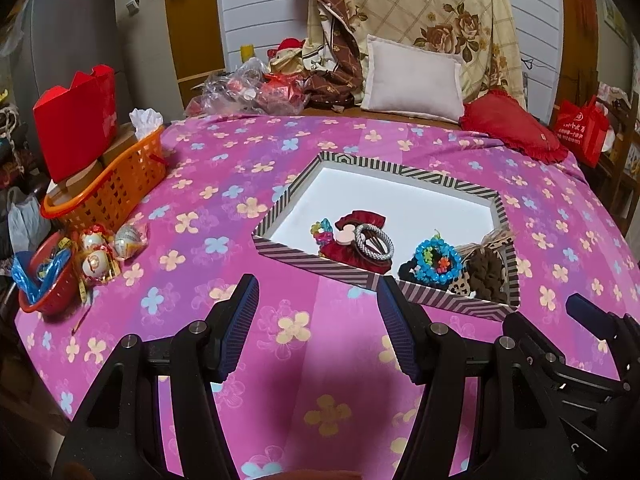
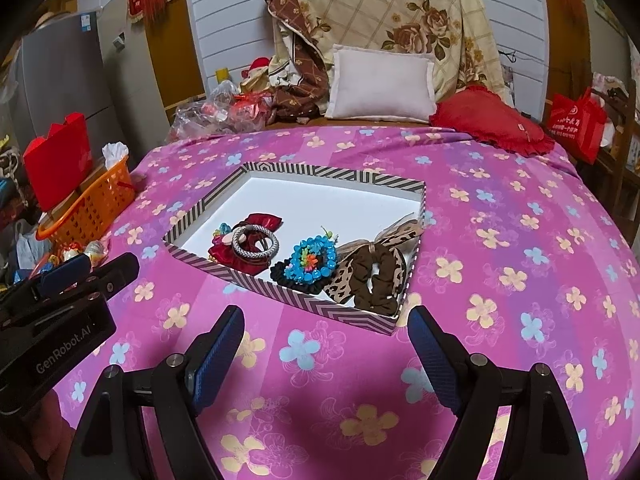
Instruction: Organize jewelry
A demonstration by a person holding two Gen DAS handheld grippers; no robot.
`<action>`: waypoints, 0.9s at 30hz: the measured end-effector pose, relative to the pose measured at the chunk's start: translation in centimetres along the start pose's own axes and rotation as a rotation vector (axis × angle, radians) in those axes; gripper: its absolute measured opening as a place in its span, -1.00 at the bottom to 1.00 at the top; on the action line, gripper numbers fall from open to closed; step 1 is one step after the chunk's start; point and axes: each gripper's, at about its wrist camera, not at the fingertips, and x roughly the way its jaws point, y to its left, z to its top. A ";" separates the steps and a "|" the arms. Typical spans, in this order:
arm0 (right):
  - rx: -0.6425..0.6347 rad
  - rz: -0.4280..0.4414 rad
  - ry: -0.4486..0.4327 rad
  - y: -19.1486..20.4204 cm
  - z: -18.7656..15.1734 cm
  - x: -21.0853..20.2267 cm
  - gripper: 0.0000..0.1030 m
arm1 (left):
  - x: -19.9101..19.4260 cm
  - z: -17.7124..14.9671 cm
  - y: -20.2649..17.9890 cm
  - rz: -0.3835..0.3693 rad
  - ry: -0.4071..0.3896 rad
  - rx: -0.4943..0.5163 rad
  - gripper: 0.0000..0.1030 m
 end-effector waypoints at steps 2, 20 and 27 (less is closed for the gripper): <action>0.002 0.000 0.002 0.0 -0.1 0.1 0.59 | 0.3 -0.1 0.0 0.001 0.003 0.000 0.19; 0.007 0.008 0.038 -0.3 -0.3 1.8 0.60 | 1.7 -0.4 0.0 -0.001 0.021 0.004 0.19; 0.007 0.012 0.045 -0.3 -0.4 2.1 0.60 | 2.2 -0.6 0.0 -0.008 0.042 -0.008 0.19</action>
